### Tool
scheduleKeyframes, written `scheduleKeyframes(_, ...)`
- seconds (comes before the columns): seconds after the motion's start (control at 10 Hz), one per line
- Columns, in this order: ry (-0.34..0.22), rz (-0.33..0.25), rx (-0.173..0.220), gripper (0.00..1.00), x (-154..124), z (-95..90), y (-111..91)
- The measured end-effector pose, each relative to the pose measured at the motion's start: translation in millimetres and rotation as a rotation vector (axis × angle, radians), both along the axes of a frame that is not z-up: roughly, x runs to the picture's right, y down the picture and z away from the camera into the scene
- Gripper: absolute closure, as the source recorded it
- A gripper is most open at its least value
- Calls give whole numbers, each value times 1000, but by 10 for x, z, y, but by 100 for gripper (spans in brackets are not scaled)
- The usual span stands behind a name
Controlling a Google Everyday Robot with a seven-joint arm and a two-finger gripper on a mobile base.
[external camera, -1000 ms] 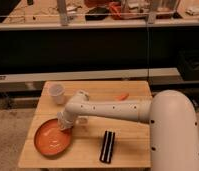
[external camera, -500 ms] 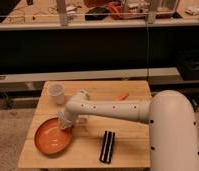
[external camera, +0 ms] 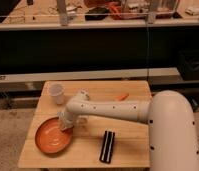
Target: Push the ceramic bowl across the table
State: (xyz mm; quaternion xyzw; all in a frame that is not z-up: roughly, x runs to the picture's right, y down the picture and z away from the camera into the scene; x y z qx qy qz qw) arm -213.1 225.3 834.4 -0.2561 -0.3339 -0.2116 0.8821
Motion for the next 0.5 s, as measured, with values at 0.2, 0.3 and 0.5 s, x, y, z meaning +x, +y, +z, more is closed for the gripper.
scheduleKeyframes(0.2, -2, -4, -2, 99, -16, -39, 58)
scheduleKeyframes(0.3, -4, -5, -2, 99, -30, -37, 61)
scheduleKeyframes(0.5, -4, -8, -1, 99, -45, -47, 70)
